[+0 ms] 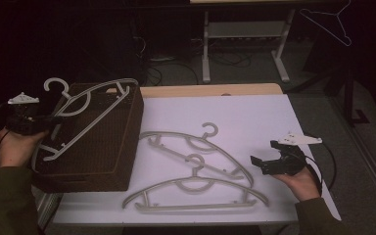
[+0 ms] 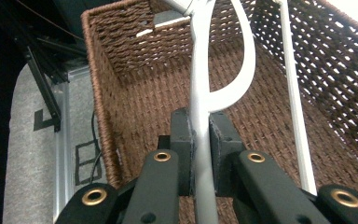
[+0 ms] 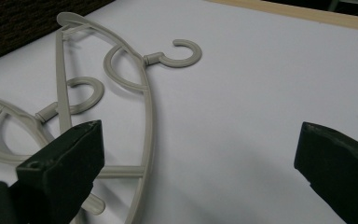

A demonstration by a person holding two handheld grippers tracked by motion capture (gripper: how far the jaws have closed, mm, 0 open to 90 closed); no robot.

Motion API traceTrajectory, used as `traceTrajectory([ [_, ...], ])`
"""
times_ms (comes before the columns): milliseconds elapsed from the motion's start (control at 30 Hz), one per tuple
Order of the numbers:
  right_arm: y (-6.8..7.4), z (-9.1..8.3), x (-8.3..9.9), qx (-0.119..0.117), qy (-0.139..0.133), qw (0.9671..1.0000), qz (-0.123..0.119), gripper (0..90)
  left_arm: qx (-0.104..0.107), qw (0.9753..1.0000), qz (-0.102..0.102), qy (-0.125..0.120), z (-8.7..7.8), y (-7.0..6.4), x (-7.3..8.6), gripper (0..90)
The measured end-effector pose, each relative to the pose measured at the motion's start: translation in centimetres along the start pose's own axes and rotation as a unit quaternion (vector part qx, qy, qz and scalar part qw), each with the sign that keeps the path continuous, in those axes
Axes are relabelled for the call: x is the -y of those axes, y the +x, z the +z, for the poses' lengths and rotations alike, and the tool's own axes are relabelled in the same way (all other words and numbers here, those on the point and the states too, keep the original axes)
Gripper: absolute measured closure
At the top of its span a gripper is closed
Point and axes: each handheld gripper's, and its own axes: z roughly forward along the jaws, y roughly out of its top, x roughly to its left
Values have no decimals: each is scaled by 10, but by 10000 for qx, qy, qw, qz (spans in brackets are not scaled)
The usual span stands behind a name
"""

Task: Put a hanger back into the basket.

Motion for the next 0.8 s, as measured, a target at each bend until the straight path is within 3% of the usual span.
traceTrajectory([
  [233, -1, 0, 0, 8, 1, 10000, -18, 13, -88, 9997, 65, 238, 9, 3, 7, 820],
  [533, -1, 0, 0, 8, 11, 10000, -25, 13, -199, 9975, 380, 559, 31, -7, 7, 820],
  [800, -2, -1, 1, 0, -2, 10000, -45, 13, -201, 9955, 397, 835, 50, -11, 15, 819],
])
